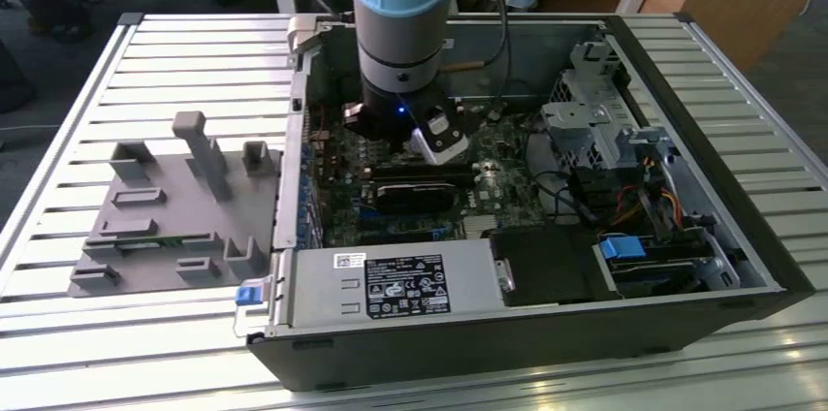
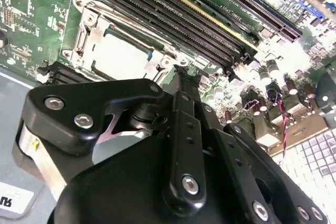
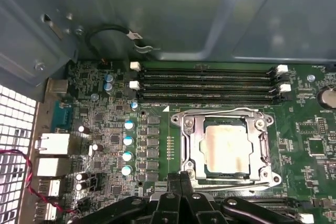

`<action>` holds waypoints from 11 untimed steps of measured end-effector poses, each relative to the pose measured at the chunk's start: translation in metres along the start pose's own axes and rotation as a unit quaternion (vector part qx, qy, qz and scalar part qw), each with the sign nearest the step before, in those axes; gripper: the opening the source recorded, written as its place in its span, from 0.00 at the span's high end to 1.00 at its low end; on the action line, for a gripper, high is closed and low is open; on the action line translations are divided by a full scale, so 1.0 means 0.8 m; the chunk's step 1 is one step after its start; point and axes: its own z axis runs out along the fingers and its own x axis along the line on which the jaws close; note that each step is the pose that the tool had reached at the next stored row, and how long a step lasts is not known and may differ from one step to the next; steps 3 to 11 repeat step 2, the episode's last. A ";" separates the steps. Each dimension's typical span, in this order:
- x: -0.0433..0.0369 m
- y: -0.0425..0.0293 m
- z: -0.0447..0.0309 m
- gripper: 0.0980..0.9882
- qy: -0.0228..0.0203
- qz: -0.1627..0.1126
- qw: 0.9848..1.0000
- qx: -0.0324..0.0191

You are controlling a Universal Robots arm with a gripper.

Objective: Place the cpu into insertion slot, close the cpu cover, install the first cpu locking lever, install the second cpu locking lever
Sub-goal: 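Install the second cpu locking lever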

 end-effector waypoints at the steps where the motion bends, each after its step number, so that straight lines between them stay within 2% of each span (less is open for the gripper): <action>1: 0.000 0.0001 -0.0002 0.99 0.000 0.000 1.000 0.000; 11: 0.000 0.0001 -0.0002 0.99 0.000 0.000 1.000 0.000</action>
